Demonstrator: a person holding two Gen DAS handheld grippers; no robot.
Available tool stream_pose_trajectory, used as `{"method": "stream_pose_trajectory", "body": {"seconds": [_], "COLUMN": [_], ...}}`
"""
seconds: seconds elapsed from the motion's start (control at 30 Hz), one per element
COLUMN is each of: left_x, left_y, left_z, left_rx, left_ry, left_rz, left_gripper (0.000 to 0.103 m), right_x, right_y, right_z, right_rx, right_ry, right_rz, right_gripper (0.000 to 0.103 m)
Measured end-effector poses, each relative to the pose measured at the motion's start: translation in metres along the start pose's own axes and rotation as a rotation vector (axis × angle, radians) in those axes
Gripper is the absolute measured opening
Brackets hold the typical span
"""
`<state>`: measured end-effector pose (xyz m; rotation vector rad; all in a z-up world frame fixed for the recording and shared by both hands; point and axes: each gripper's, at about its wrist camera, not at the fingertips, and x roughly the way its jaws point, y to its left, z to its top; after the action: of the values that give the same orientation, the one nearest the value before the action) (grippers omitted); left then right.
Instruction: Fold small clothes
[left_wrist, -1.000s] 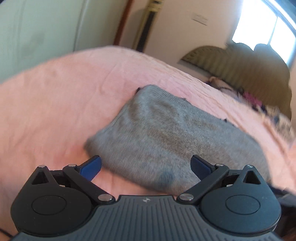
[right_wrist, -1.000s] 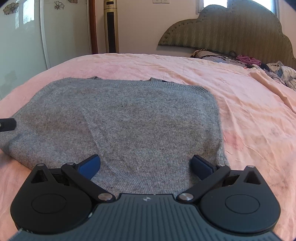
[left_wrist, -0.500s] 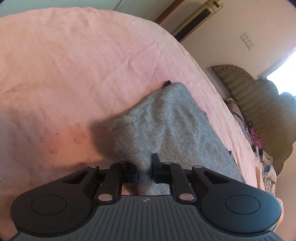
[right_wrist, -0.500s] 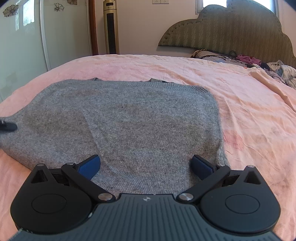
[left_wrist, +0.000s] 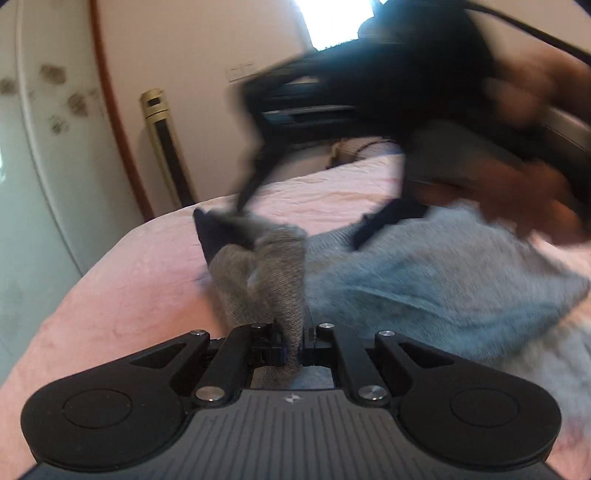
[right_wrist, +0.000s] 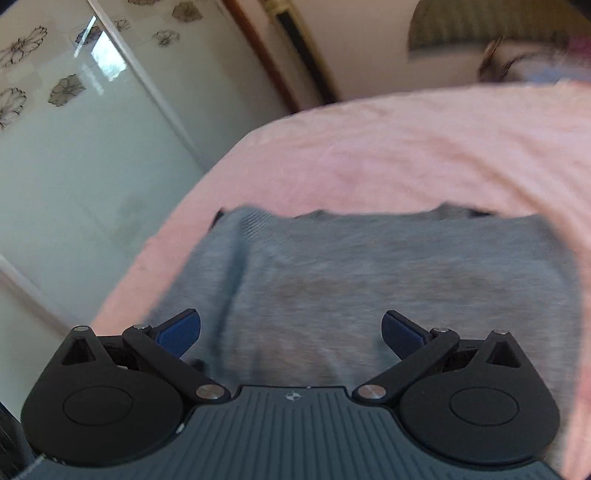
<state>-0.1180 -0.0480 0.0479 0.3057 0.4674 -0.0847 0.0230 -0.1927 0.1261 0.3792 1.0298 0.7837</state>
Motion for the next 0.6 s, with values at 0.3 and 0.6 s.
{"method": "stream_pose_trajectory", "body": {"seconds": [0.3,0.6], "left_x": [0.002,-0.007], "left_y": [0.005,-0.052], "left_z": [-0.008,0.021], "left_rx": [0.061,0.164], "left_ry": [0.023,-0.076], "left_rz": [-0.003,-0.137], "left_gripper": [0.005,0.005], "right_x": [0.098,0.026], "right_y": [-0.001,-0.019], "right_z": [0.042,0.036], "right_rx": [0.023,-0.093], "right_ry": [0.185,0.04], "right_rz": [-0.026,-0.012], "right_gripper": [0.068,0.018]}}
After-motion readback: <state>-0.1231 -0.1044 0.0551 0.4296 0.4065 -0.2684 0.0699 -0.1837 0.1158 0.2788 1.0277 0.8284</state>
